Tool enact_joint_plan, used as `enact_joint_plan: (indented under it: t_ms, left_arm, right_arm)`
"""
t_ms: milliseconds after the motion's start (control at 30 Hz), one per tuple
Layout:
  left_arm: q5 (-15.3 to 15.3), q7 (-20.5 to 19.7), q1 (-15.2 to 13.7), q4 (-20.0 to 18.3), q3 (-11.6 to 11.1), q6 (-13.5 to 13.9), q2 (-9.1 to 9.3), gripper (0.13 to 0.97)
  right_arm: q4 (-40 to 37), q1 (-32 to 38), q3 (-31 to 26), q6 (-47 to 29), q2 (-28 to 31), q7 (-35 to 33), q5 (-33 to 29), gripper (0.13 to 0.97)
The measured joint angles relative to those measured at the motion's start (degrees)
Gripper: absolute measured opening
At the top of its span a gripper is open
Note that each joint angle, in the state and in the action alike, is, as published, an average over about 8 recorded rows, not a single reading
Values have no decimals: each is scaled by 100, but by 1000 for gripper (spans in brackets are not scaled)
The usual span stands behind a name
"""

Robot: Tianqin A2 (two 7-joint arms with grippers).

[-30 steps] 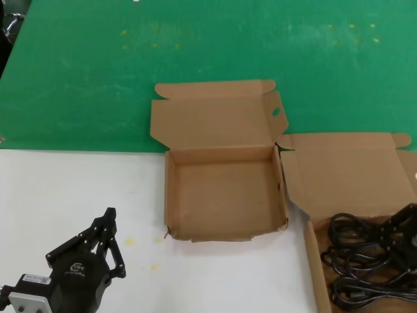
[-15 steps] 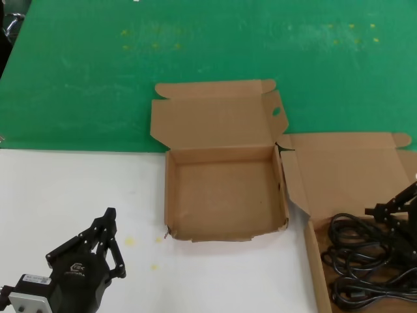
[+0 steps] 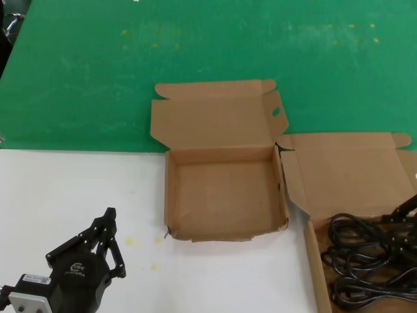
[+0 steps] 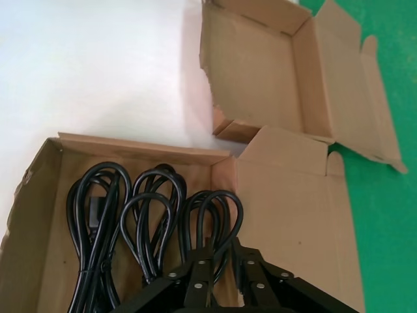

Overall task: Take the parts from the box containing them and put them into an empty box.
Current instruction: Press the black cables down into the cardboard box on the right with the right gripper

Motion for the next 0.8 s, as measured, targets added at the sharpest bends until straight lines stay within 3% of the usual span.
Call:
enact_joint_plan:
  t_ms: [267,400,667,800]
  left_arm:
    - [0,0,0,0,0,0,0,132]
    - [0,0,0,0,0,0,0,132]
    - [0,0,0,0,0,0,0,132]
    - [0,0,0,0,0,0,0,132]
  right_arm:
    - [-301,330,-186,-283,-165,-22,-201,269]
    - [-431,441,-255,-366,-237,-29,-291,269]
    - [-750,654,-379,-474,-391,-45,-466,428]
    - [-885,738,-420,-488,-465,-55,-532,428]
